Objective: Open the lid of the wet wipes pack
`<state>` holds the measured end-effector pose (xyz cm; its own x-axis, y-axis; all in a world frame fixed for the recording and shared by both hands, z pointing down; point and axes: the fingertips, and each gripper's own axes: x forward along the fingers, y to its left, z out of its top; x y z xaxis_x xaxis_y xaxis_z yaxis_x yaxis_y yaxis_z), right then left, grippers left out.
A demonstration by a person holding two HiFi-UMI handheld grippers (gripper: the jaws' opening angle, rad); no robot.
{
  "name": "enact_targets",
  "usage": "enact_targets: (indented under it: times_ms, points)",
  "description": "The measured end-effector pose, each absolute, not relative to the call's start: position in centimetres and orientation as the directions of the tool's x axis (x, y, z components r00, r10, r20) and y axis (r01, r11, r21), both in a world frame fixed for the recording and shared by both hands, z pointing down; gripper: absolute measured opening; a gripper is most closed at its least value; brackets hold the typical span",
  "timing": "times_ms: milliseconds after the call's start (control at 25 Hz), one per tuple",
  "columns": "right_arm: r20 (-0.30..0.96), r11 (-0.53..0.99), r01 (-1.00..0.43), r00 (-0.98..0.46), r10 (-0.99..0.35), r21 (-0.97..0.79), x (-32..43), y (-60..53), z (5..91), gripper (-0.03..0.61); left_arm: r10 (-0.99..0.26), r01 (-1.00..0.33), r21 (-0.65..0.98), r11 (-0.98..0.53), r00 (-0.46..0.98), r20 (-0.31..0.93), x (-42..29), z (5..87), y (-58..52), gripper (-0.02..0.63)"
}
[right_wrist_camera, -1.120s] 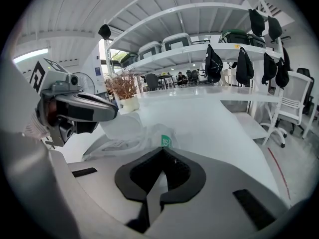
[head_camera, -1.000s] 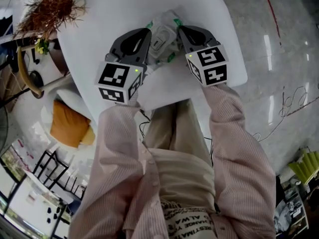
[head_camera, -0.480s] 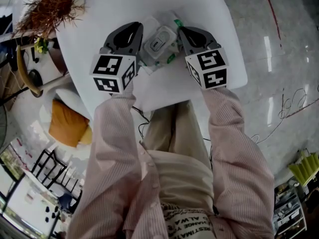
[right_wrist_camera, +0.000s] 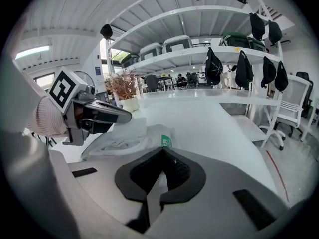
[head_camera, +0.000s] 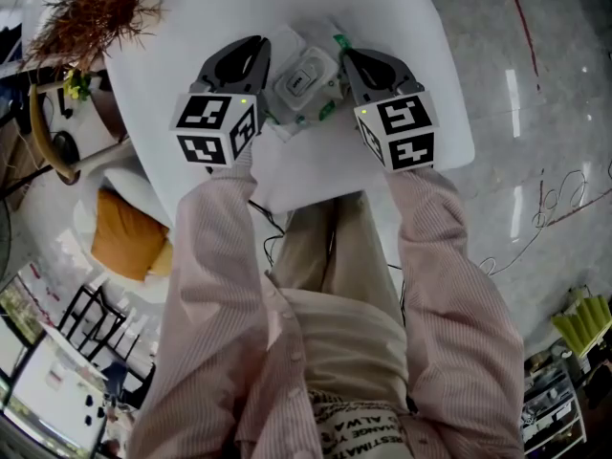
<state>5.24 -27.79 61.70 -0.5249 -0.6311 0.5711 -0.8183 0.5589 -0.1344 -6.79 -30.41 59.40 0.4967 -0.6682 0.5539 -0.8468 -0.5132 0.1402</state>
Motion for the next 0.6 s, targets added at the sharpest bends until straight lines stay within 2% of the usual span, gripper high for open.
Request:
enact_targets:
  times_ms: [320, 600]
  points:
    - [0.571, 0.559, -0.818, -0.525, -0.631, -0.135, 5.2, -27.8, 61.8, -0.002, -0.677, -0.847, 0.077, -0.527, 0.473, 0.565, -7.1, 59.7, -30.5, 0.029]
    - [0.576, 0.561, -0.815, -0.53, -0.623, -0.144, 5.2, -27.8, 61.8, -0.002, -0.72, -0.859, 0.098, -0.503, 0.479, 0.502, -7.6, 57.6, -30.2, 0.051]
